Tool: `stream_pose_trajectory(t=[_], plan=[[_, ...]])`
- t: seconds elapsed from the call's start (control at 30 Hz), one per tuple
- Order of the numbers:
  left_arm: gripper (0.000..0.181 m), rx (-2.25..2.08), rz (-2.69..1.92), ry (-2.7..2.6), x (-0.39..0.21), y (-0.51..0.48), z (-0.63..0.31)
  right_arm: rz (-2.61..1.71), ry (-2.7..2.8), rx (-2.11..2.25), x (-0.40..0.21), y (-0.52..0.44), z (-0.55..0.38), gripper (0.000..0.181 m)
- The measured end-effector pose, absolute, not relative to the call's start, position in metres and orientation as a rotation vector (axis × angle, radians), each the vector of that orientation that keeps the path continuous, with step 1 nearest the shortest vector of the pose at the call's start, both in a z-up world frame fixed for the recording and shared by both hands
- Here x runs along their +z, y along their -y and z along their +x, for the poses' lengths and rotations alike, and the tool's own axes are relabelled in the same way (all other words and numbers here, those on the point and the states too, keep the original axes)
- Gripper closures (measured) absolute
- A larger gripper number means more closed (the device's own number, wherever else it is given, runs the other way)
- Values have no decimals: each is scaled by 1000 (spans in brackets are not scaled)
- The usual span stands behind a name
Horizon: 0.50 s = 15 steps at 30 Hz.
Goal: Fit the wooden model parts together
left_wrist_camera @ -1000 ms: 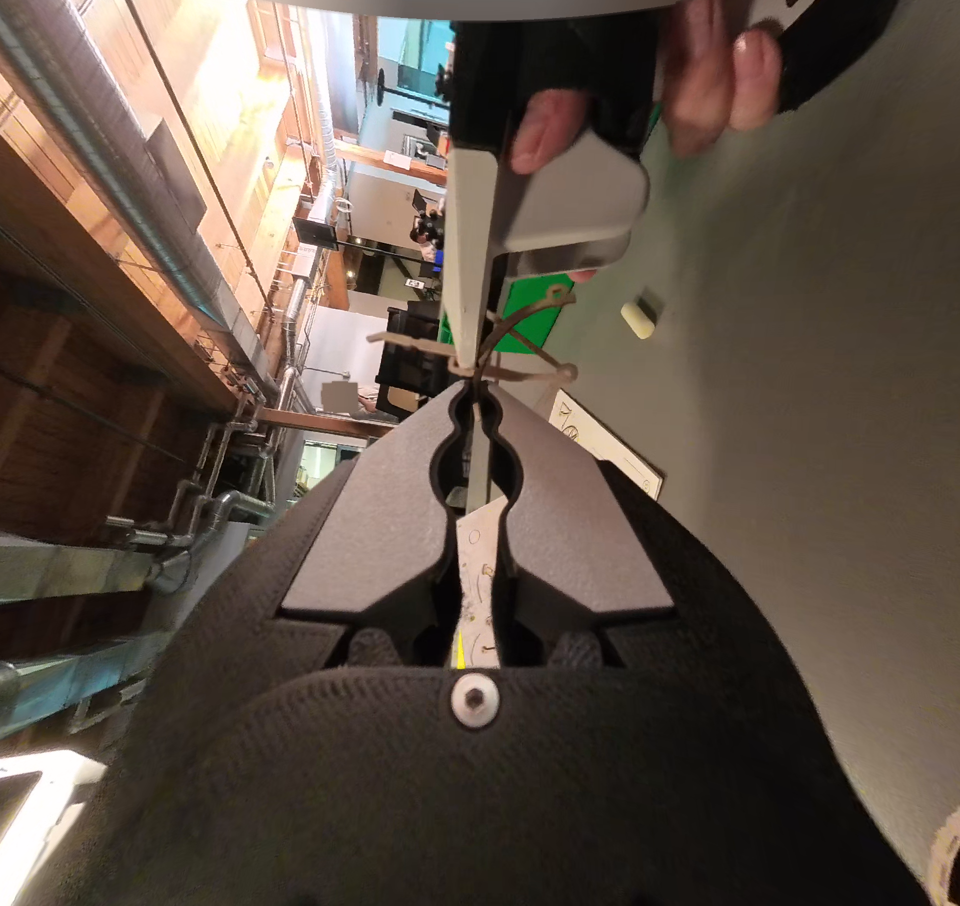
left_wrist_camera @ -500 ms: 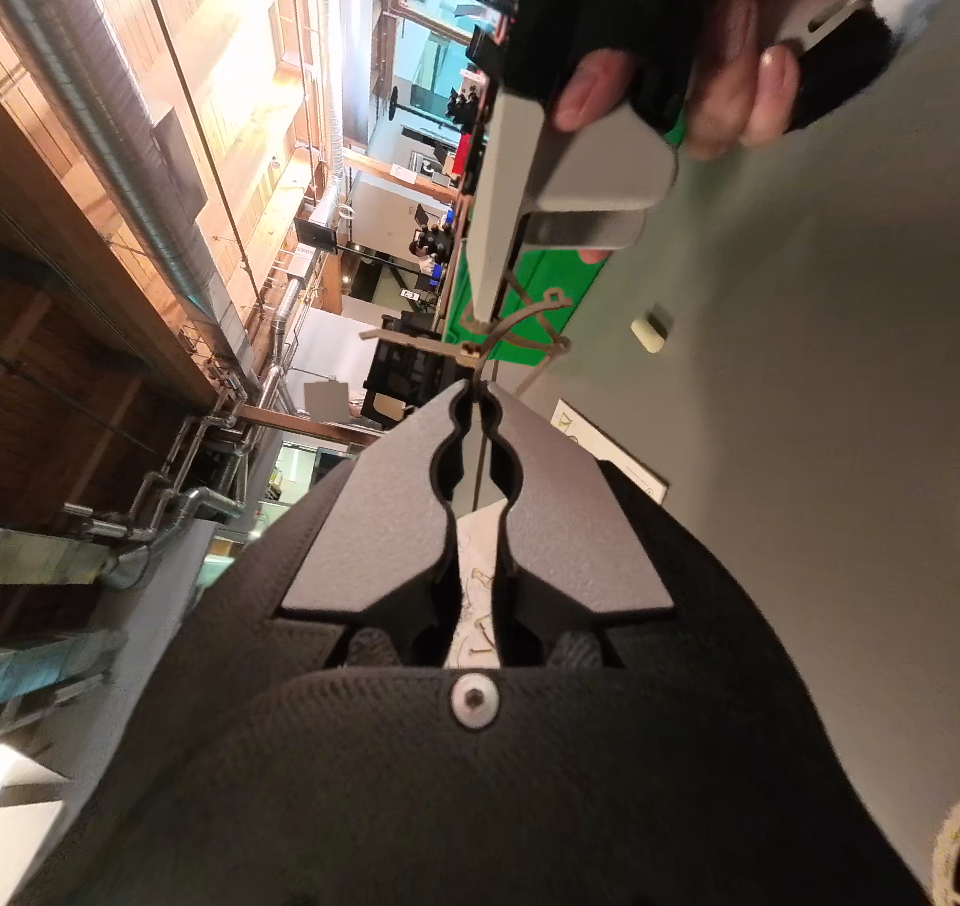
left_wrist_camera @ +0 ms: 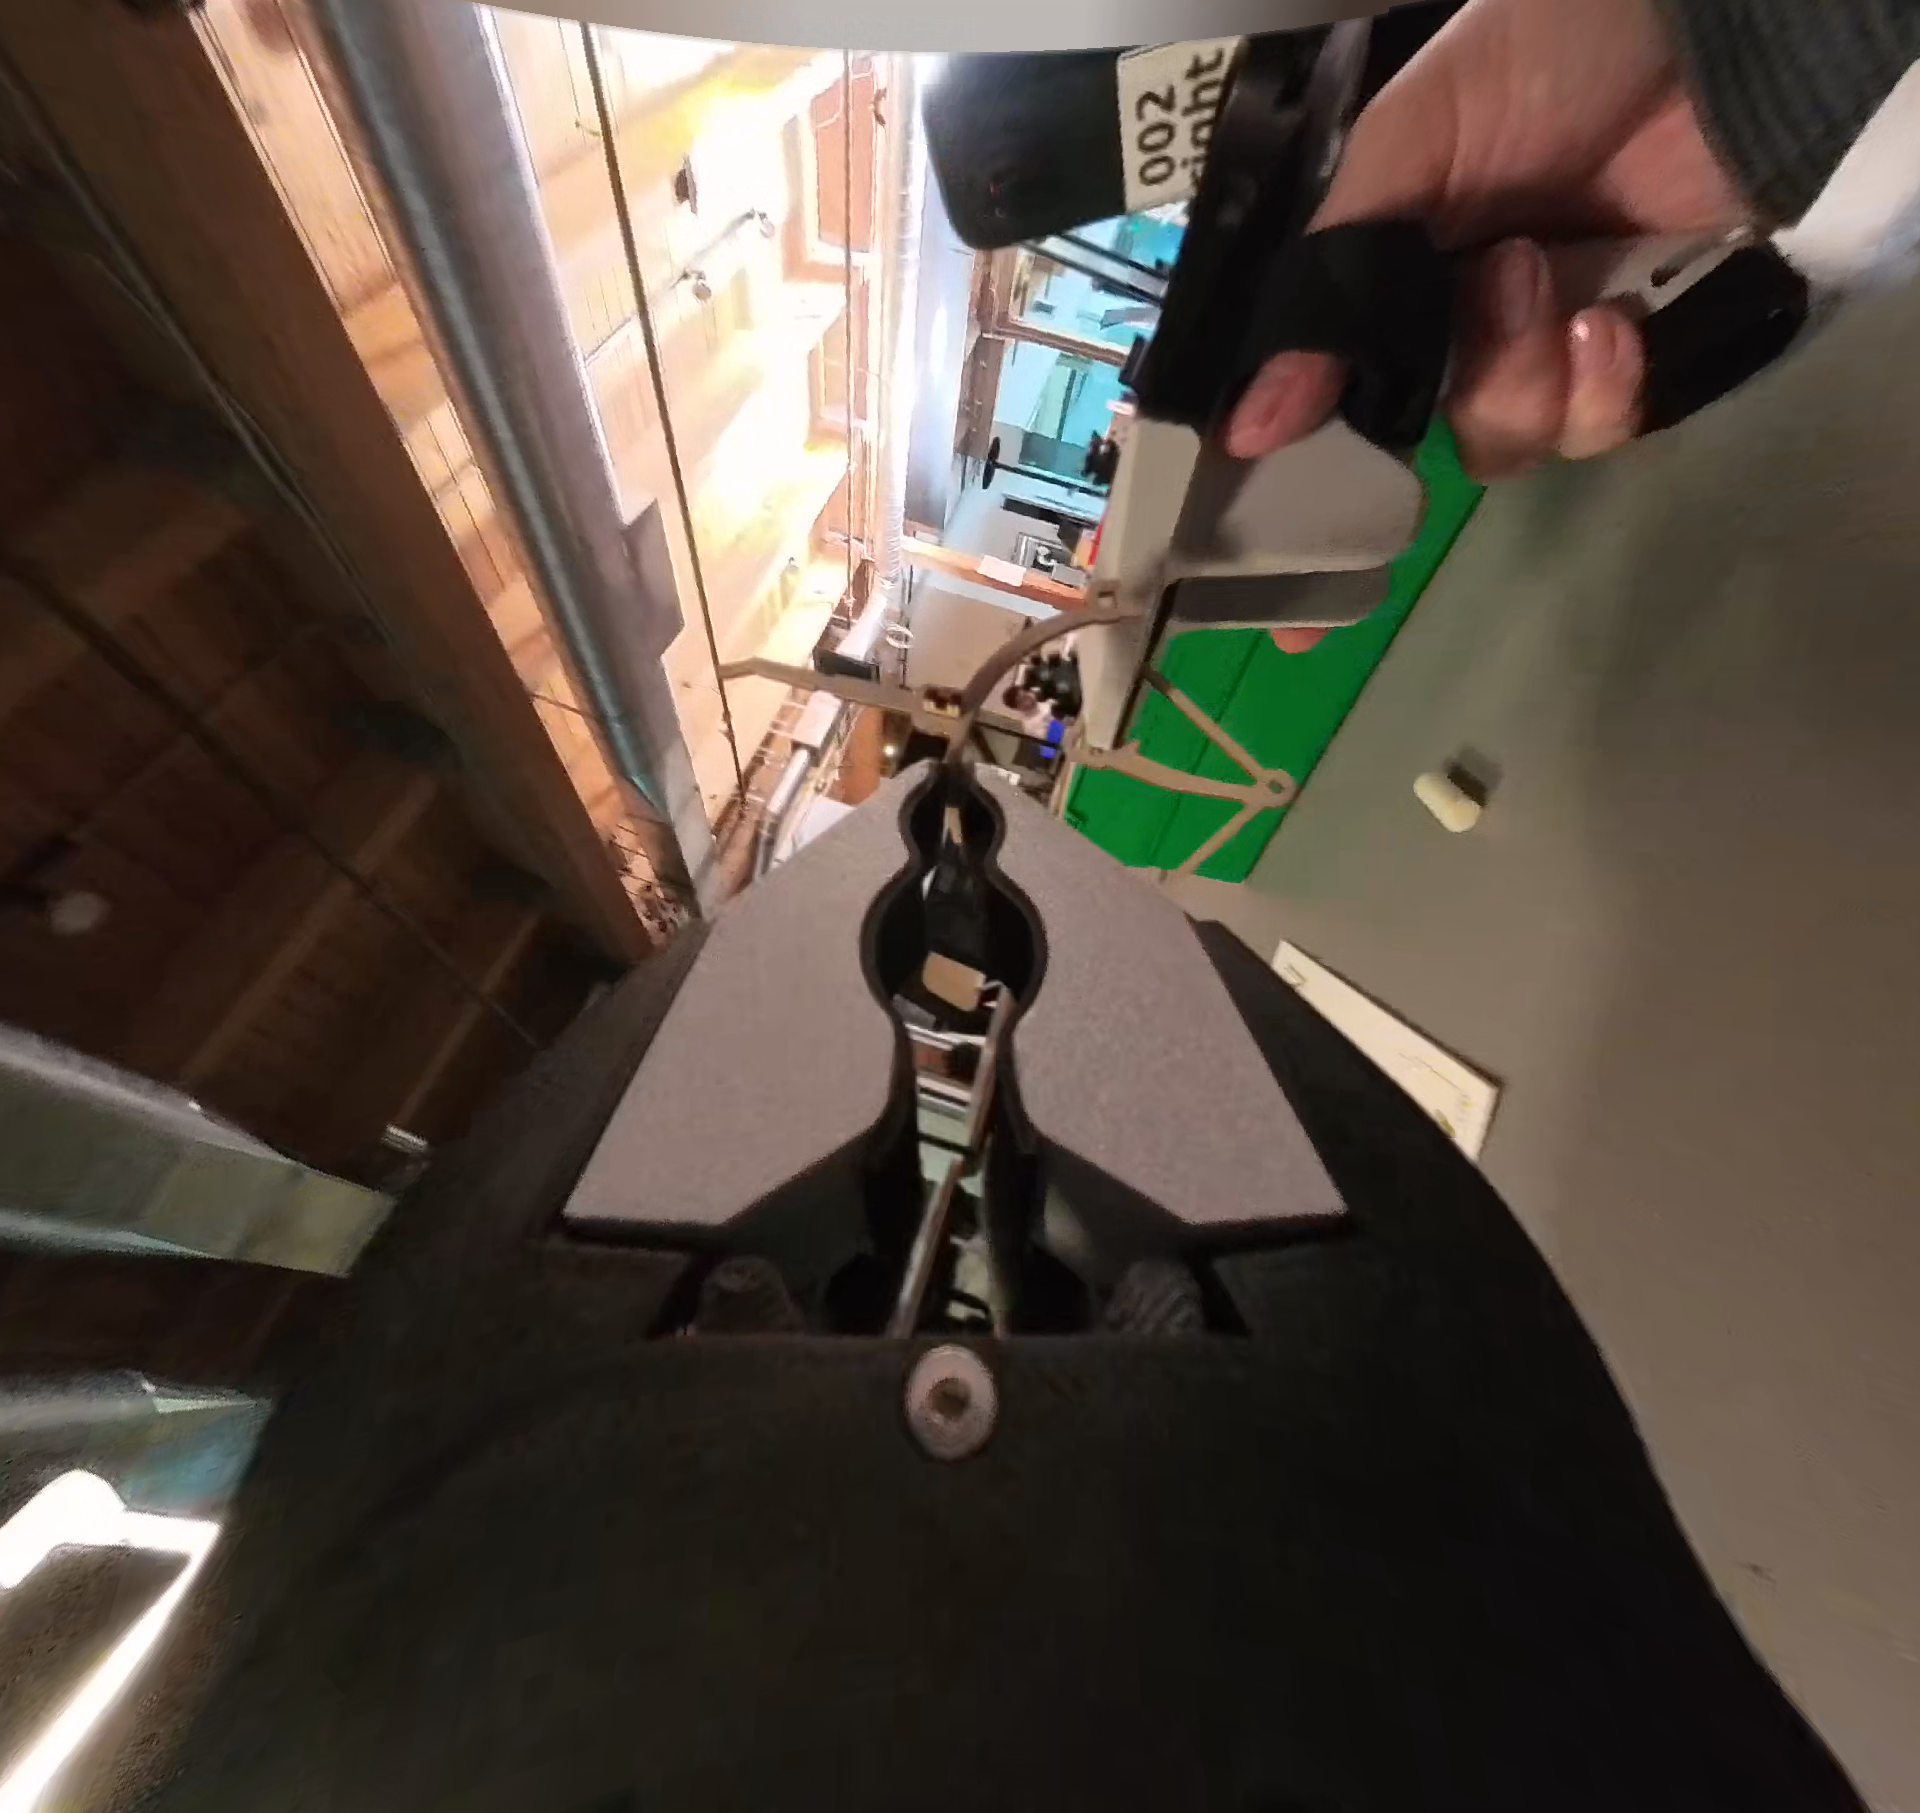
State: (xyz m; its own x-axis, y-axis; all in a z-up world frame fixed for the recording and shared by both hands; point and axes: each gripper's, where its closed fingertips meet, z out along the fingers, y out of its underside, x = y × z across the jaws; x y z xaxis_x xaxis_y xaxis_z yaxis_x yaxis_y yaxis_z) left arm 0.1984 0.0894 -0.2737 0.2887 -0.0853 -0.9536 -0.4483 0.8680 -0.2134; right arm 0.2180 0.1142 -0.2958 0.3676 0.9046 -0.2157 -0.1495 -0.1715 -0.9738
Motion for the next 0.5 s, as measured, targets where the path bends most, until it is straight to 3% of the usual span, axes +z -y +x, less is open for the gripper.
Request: stream_pose_trajectory(t=[0.27,0.5], plan=[[180,326,-427,-1305,-279,-85,202,-1417,755,1095,-294,-112,217,181],[180,351,-418,-1321,-282,-89,201,-1860,700,1160,-353,-126,223,181]])
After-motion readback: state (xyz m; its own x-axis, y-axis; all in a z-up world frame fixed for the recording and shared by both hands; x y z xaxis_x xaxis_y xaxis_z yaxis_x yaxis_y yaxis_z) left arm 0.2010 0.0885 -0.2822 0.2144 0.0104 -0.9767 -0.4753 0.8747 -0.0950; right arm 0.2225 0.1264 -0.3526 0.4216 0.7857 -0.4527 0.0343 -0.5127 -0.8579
